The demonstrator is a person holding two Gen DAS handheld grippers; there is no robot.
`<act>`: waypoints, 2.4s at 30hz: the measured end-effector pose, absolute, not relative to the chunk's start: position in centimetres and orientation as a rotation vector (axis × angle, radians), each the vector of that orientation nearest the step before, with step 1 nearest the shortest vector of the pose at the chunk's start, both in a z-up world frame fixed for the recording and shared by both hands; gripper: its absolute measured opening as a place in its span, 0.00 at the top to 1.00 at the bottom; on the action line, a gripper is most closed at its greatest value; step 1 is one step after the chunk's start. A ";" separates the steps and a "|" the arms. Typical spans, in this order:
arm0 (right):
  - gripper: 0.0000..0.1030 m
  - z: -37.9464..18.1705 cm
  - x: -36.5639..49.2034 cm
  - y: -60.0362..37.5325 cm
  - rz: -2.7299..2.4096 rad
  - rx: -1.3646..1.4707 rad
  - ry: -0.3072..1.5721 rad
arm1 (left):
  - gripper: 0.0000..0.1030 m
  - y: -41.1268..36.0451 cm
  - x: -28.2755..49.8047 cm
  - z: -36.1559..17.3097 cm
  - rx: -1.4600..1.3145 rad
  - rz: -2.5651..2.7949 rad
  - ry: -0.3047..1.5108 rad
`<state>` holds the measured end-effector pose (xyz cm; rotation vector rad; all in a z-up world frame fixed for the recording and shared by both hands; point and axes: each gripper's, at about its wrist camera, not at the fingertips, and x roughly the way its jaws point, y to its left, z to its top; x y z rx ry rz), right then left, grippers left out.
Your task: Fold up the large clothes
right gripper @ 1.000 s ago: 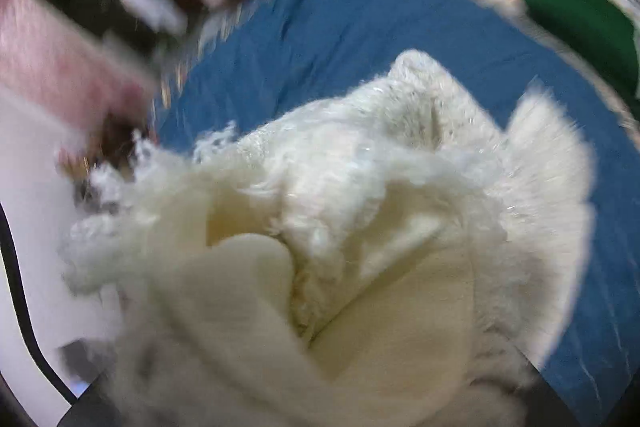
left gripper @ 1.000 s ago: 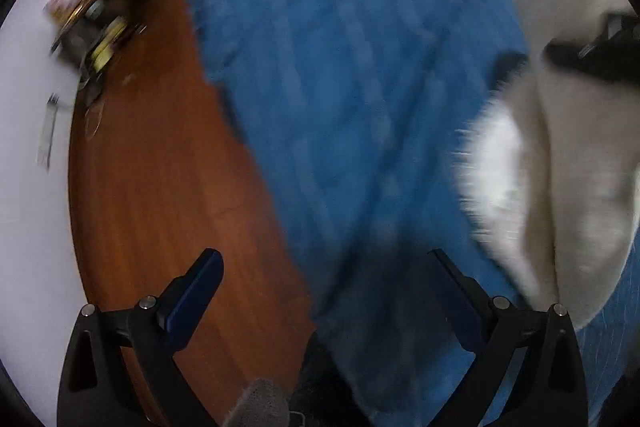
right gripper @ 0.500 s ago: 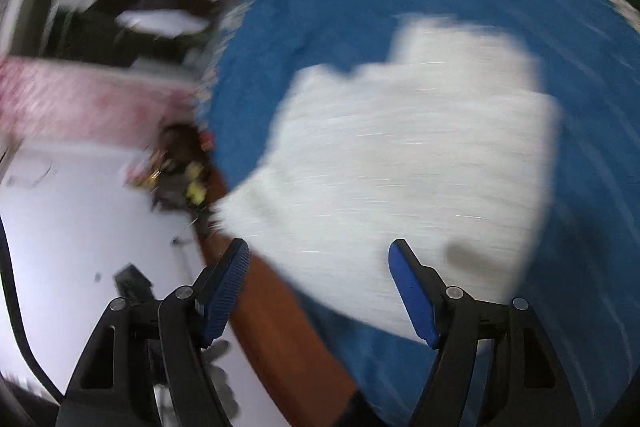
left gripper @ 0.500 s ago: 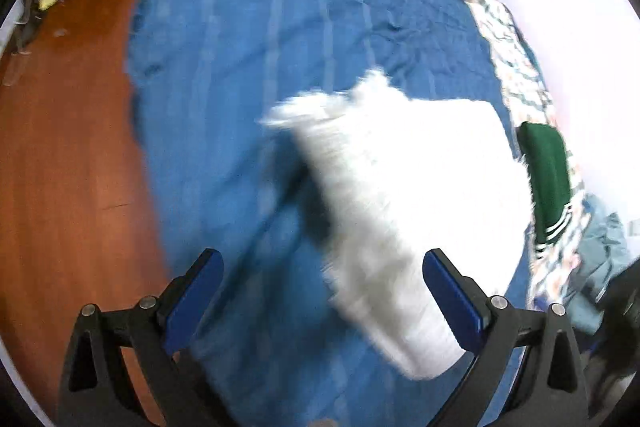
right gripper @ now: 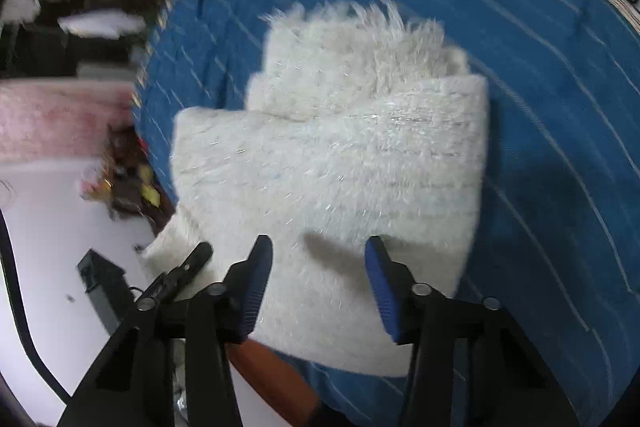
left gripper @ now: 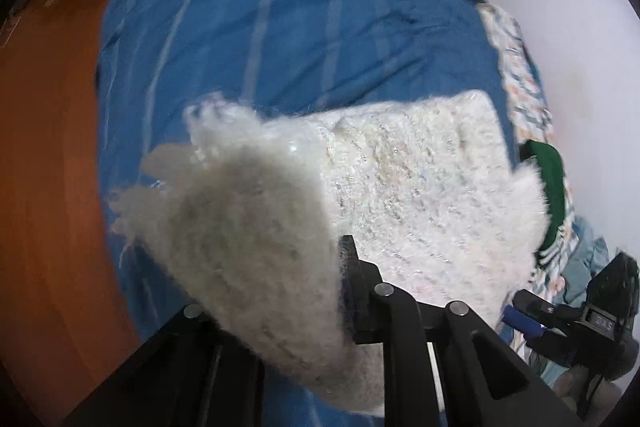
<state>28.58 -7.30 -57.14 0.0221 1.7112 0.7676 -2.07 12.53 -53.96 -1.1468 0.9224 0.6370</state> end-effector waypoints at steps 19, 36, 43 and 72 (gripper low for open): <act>0.42 -58.9 29.9 -10.2 0.721 -0.008 1.768 | 0.16 13.8 -3.5 -48.3 -0.814 0.814 1.007; 0.36 -72.2 29.9 -11.7 1.052 0.698 1.771 | 0.08 15.6 0.1 -53.8 -0.673 0.789 1.104; 0.45 -68.7 27.8 -18.7 0.854 0.925 1.670 | 0.08 13.8 2.6 -49.7 -0.615 0.725 1.099; 0.86 -62.2 30.8 -13.4 0.533 -0.192 1.739 | 0.08 5.8 6.9 -51.6 -0.420 0.675 1.191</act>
